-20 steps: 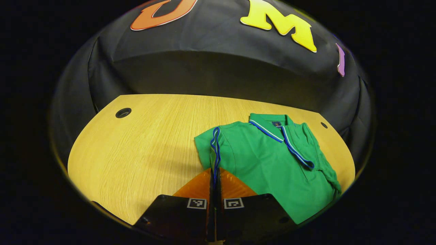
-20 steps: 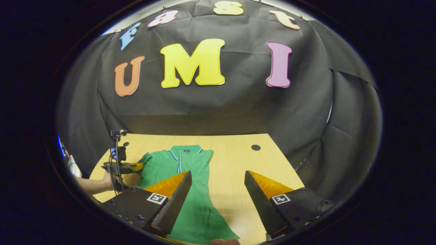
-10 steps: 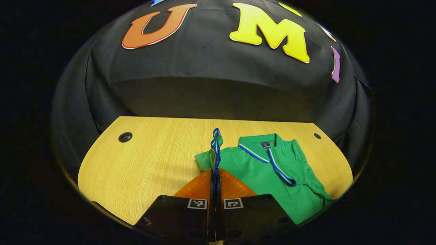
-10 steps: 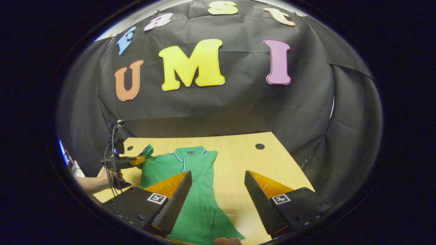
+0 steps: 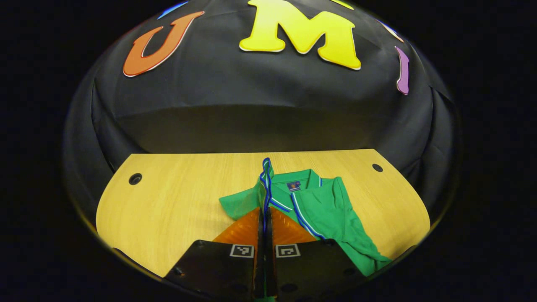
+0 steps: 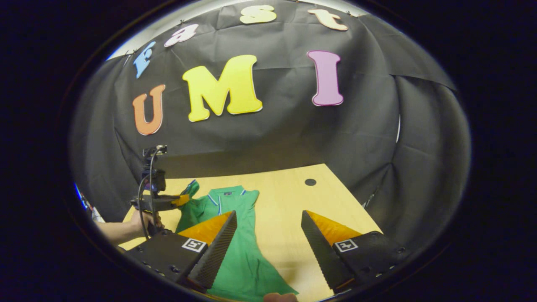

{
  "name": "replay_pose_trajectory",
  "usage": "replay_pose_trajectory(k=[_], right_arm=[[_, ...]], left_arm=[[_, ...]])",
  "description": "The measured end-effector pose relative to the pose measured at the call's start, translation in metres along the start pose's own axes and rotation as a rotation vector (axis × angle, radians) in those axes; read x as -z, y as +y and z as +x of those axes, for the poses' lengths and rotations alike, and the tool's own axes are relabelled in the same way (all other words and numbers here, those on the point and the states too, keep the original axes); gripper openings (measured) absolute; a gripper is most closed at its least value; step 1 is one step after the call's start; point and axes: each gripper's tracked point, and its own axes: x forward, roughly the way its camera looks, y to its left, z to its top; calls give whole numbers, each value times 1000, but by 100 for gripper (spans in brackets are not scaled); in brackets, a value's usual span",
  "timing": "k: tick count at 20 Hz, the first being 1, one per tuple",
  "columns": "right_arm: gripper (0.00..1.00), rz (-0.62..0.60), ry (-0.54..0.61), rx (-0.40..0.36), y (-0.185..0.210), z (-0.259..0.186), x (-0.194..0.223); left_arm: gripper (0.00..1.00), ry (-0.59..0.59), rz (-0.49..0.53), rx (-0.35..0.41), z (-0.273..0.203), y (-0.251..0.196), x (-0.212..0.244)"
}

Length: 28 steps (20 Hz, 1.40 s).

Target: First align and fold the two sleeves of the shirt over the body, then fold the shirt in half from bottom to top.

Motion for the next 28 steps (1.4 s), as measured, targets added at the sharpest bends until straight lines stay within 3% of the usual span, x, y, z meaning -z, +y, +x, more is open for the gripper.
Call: replay_pose_trajectory(k=[4, 6, 9, 19, 28], right_arm=[[96, 19, 6, 38, -22, -6, 3], [96, 23, -6, 49, -28, -8, 0], [96, 22, -17, 45, -28, -11, -1], [96, -106, -61, -79, 13, -13, -6], [99, -212, 35, -180, 23, -17, 54]], left_arm=[[11, 23, 5, 11, 14, -30, 5], [22, 25, 13, 8, 12, -38, 3], [100, -14, -6, -22, -2, -32, -8], [100, -142, -62, -131, -85, 17, -35], [100, -183, -36, -138, -207, 19, -1]])
